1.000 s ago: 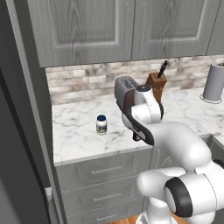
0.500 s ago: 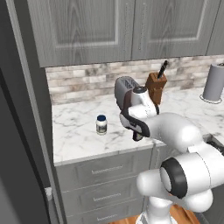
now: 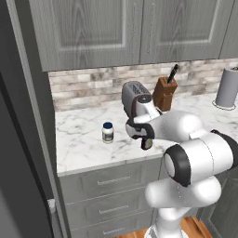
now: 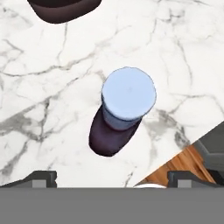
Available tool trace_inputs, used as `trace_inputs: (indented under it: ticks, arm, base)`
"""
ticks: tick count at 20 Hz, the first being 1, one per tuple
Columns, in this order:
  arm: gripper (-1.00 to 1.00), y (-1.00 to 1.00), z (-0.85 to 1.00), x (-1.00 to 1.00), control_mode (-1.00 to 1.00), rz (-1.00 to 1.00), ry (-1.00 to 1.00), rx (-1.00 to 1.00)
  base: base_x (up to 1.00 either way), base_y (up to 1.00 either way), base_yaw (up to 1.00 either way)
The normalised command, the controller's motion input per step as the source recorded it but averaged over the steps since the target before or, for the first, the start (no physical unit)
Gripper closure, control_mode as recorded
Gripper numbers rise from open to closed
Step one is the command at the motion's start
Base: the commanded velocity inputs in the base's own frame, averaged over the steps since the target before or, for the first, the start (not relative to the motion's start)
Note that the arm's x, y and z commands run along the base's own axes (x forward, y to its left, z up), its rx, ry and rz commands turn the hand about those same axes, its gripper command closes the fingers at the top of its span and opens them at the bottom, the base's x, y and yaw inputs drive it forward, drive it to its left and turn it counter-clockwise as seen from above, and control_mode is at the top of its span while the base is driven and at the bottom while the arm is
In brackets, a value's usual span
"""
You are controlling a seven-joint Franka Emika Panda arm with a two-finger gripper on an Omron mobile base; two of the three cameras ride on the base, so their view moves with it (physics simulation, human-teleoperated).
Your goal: Place the condiment bottle and mayonnaise from the counter to the top shelf of the fridge. If the existing items in the fridge are on the top shelf, move them to other shelves.
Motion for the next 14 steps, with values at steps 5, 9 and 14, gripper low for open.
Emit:
trace_inputs:
  ticks: [5, 9, 14]
  arm:
    - [-1.00, 0.00, -0.29, 0.23, -1.00, -0.02, 0.00, 0.00]
    - [-1.00, 0.00, -0.24, 0.26, -1.00, -0.03, 0.00, 0.00]
    - [-1.00, -0.05, -0.25, 0.14, -1.00, -0.04, 0.00, 0.00]
  base:
    - [0.00, 0.00, 0.00]
    - [0.00, 0.00, 0.00]
    - [0.00, 0.00, 0.00]
